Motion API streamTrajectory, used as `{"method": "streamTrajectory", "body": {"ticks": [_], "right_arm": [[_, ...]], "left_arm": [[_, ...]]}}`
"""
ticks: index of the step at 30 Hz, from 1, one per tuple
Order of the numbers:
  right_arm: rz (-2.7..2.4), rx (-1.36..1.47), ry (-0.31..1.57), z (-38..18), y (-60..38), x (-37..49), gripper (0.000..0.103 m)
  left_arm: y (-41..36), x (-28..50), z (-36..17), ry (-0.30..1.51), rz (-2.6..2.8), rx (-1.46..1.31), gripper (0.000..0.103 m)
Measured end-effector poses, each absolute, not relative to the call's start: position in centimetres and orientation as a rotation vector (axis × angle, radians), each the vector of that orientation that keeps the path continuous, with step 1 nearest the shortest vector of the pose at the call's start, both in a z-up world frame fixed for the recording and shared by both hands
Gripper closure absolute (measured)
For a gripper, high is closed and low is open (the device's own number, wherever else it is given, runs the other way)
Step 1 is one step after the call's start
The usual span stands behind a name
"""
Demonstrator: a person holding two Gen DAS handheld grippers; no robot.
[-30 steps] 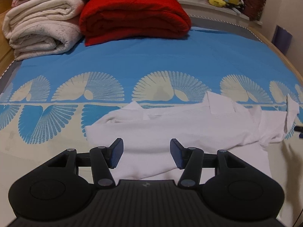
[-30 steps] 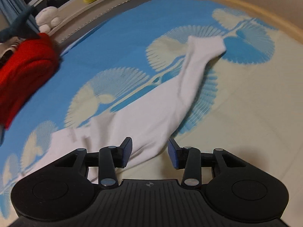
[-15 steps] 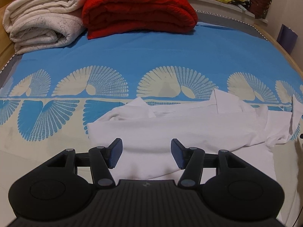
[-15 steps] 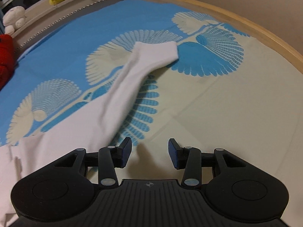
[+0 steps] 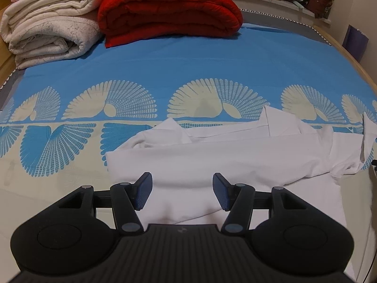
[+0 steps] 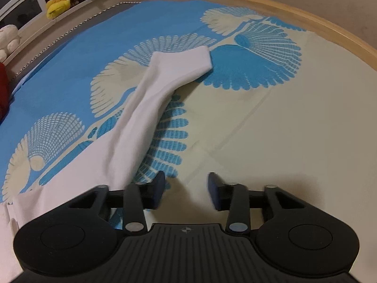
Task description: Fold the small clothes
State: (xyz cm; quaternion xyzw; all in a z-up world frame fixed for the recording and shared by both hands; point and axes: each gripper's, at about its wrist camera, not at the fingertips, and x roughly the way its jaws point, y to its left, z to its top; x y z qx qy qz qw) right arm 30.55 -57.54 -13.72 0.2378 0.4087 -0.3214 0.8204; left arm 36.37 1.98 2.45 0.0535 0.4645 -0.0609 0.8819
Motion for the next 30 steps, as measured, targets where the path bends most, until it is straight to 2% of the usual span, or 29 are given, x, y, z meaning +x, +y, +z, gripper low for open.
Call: {"method": "streamTrajectory", "body": {"ticks": [1,3,10,18,24,30], "right_arm": [[-0.675,0.509,0.868,-13.7,-57.4,30.6,0.099],[-0.668,0.497,0.853,-13.4,-57.1,30.8,0.102],[-0.608,0.467,0.763,-11.5,-55.9,30.7,0.103],[-0.695,0.604,0.693,-11.3,-59.1,27.8,0.102],[-0.659,0.685,0.652,-11.9,-60.7,28.3,0.096],[-0.577,0.584,0.665,-11.0,-60.1,35.0,0.066]], "left_arm": [[2.0,36.4,2.5,0.967,-0.126,0.11,0.041],[2.1,36.4,2.5,0.967,-0.124,0.107,0.041],[2.6,36.5,2.6,0.968,-0.12,0.091,0.041],[3.4,37.1,2.4,0.981,-0.089,0.072,0.041],[2.2,37.4,1.9,0.988,-0.097,0.09,0.041],[1.1,37.4,1.0,1.001,-0.111,0.129,0.04]]}}
